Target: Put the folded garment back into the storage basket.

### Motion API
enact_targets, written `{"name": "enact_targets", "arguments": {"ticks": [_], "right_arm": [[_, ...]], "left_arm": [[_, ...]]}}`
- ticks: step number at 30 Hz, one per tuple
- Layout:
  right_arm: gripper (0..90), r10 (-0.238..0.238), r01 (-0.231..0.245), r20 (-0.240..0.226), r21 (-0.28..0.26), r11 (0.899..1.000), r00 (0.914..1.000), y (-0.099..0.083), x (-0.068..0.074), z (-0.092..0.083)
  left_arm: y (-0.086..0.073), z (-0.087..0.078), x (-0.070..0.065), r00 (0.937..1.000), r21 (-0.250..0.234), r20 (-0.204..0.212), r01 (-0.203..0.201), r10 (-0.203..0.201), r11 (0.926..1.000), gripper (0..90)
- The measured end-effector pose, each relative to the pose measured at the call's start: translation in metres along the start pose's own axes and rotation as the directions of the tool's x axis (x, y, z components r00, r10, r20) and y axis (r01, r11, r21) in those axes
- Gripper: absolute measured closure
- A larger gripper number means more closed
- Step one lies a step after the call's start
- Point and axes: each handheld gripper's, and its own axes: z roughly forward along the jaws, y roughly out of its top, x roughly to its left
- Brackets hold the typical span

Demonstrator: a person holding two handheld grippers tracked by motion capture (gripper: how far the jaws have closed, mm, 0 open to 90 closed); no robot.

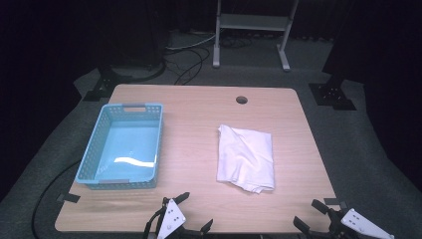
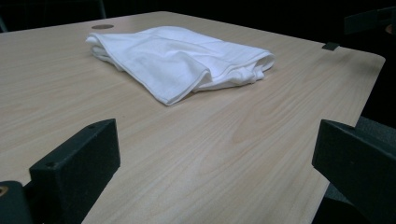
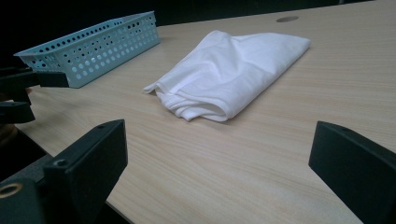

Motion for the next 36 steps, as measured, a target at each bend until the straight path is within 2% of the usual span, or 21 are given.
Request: {"name": "enact_targets", "arguments": {"ticks": [10,16,17,21,31,36], "right_arm": [[4.4,0.003,-0.002,-0.014,0.035,0.999,0.9999,0.005,0.000,0.012],[4.1,-0.002,0.004,-0.031,0.060,0.998,0.9995,0.017,-0.004,0.021],[4.1,-0.020,0.023,-0.038,0.069,0.997,0.9991,0.022,-0.005,0.025],[4.1,-0.044,0.048,-0.052,0.077,0.996,0.9977,0.033,-0.005,0.032],[4.1,-0.049,0.054,-0.065,0.078,0.995,0.9967,0.051,-0.007,0.041],[4.1,-0.046,0.055,-0.090,0.094,0.994,0.9949,0.056,-0.007,0.049]], "left_arm": [[0.001,-0.003,0.004,0.9999,-0.015,-0.008,0.014,-0.014,0.9998,0.6],[0.001,-0.005,0.006,0.9998,-0.020,-0.014,0.016,-0.016,0.9997,0.6],[0.001,-0.005,0.007,0.9996,-0.026,-0.013,0.023,-0.024,0.9994,0.6],[0.002,-0.006,0.007,0.9996,-0.031,-0.010,0.026,-0.026,0.9992,0.6],[0.003,-0.008,0.007,0.9996,-0.042,-0.013,0.024,-0.025,0.9988,0.6],[0.003,-0.007,0.006,0.9997,-0.039,-0.005,0.024,-0.024,0.9990,0.6]]}}
